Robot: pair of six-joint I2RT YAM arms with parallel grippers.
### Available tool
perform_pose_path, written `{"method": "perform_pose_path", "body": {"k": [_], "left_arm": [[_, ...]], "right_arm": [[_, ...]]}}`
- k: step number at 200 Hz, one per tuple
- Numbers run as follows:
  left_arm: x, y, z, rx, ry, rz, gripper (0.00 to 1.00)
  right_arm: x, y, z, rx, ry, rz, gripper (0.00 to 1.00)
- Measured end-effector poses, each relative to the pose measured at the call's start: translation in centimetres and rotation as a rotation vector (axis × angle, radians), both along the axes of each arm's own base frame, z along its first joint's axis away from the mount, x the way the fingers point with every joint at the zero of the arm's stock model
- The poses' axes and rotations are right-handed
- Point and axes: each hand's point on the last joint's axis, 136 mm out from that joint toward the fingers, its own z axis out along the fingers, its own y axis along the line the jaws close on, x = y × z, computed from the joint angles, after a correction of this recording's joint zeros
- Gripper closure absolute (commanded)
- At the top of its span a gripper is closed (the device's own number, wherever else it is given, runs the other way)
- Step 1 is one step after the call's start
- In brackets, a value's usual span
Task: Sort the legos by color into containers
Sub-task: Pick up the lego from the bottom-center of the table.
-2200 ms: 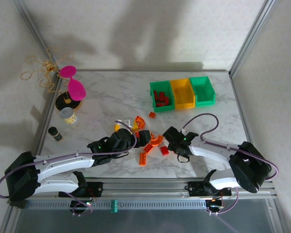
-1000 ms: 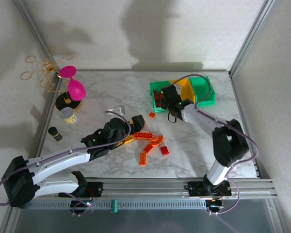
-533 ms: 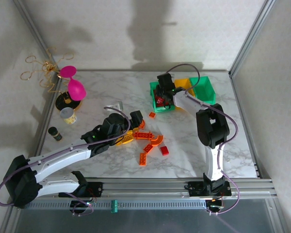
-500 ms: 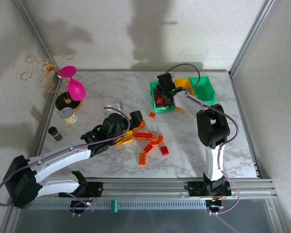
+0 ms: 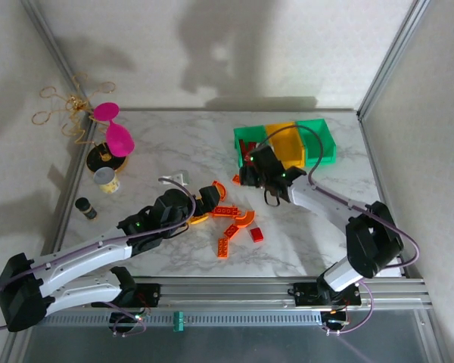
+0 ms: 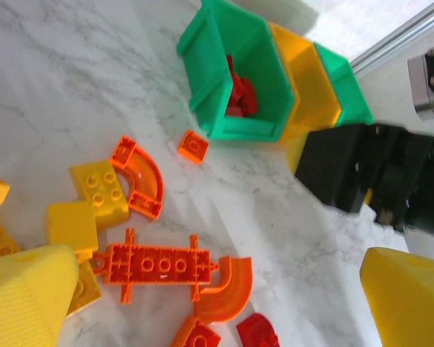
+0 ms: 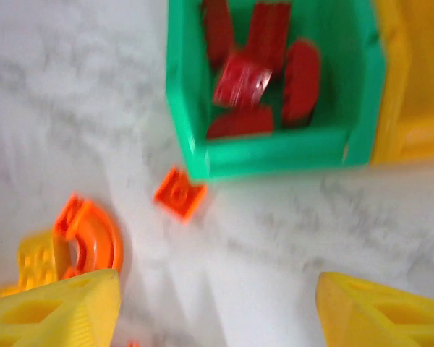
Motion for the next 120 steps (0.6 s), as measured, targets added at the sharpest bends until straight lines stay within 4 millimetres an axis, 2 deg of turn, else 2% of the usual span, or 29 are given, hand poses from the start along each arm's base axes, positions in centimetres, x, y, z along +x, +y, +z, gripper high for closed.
{"method": "perform_pose_path", "body": {"k": [27, 66, 90, 120], "left_arm": [[-1.3, -0.2, -1.6, -0.005, 0.044, -0.015, 0.0], [-2.8, -0.2, -3.8, -0.015, 0.099, -0.023, 0.0], [-3.5, 0.0, -4.8, -0.013, 0.117, -0.029, 0.0], [-3.7, 0.0, -5.2, -0.012, 0.124, -0.031, 0.0]], "right_arm": [[-5.4, 0.1, -3.3, -0.056, 0.115, 0.079, 0.21], [-10.8, -0.9, -6.4, -0.116, 0.222, 0.137, 0.24], [-12.9, -1.4, -7.7, -0.117, 0.272, 0.146, 0.32], [-14.6, -1.8, -9.1, -0.13, 0.32, 0.157, 0.35]]}}
